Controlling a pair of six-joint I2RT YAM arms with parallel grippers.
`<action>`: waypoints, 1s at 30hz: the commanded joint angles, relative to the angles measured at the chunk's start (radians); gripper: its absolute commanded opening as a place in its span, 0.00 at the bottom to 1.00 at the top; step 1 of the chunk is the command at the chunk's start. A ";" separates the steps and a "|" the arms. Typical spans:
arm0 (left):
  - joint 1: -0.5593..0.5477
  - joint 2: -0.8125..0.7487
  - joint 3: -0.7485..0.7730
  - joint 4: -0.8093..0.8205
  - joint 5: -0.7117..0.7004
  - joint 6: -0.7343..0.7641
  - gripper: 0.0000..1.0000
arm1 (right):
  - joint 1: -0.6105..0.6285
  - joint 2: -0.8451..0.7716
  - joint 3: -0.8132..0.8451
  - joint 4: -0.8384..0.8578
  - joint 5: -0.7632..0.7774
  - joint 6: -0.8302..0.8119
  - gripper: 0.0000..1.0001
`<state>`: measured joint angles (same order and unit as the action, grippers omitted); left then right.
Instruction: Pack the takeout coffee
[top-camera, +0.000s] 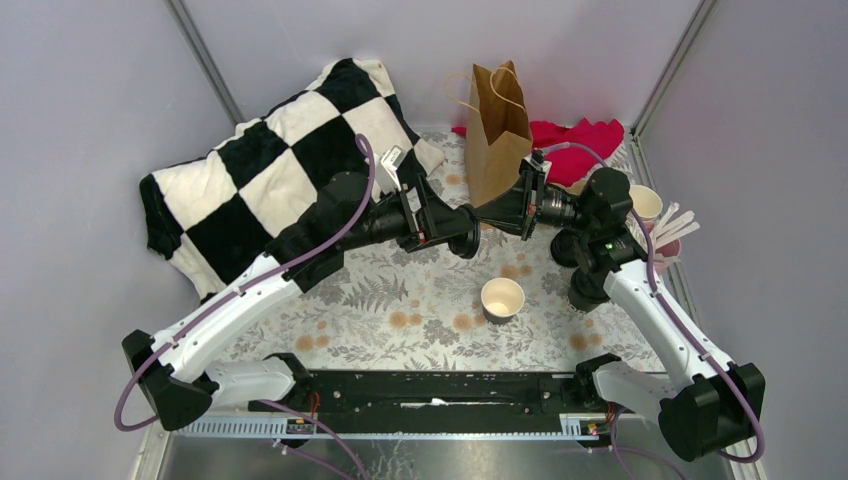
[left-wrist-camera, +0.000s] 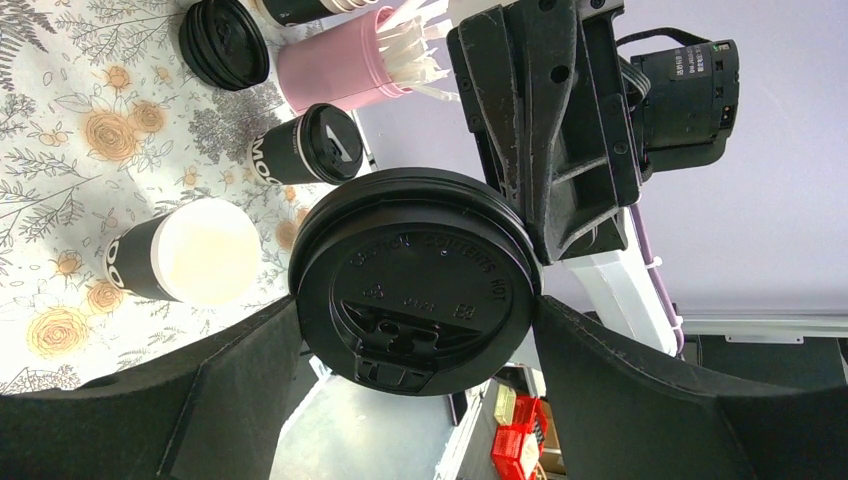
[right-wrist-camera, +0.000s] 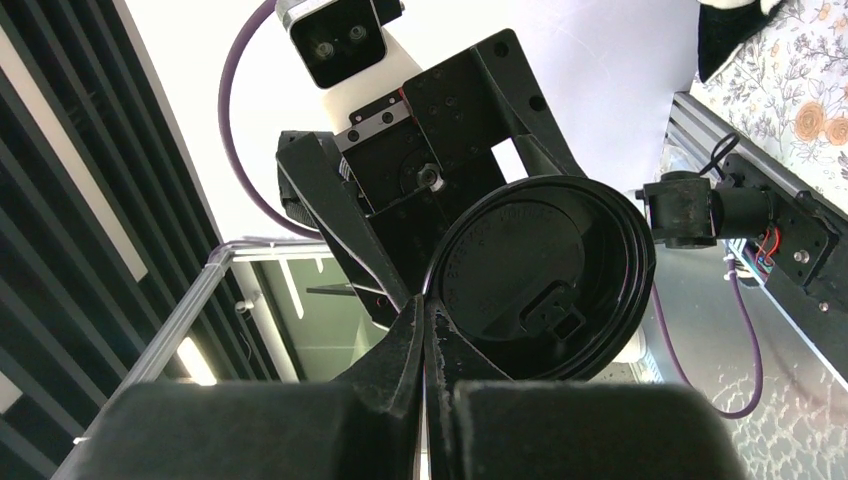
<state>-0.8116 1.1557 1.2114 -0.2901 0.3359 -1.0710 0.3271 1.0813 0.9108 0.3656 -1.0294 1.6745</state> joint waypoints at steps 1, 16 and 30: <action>0.002 0.009 0.021 0.045 0.023 -0.001 0.86 | 0.011 -0.031 -0.002 0.083 0.008 0.025 0.00; 0.002 0.010 0.019 0.041 0.017 -0.006 0.91 | 0.011 -0.035 -0.004 0.101 0.022 0.044 0.00; 0.001 0.020 0.035 0.030 0.005 -0.003 0.75 | 0.011 -0.053 -0.001 0.008 0.029 -0.023 0.12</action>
<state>-0.8108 1.1625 1.2114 -0.2855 0.3408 -1.0817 0.3271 1.0649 0.8886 0.3931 -1.0012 1.6985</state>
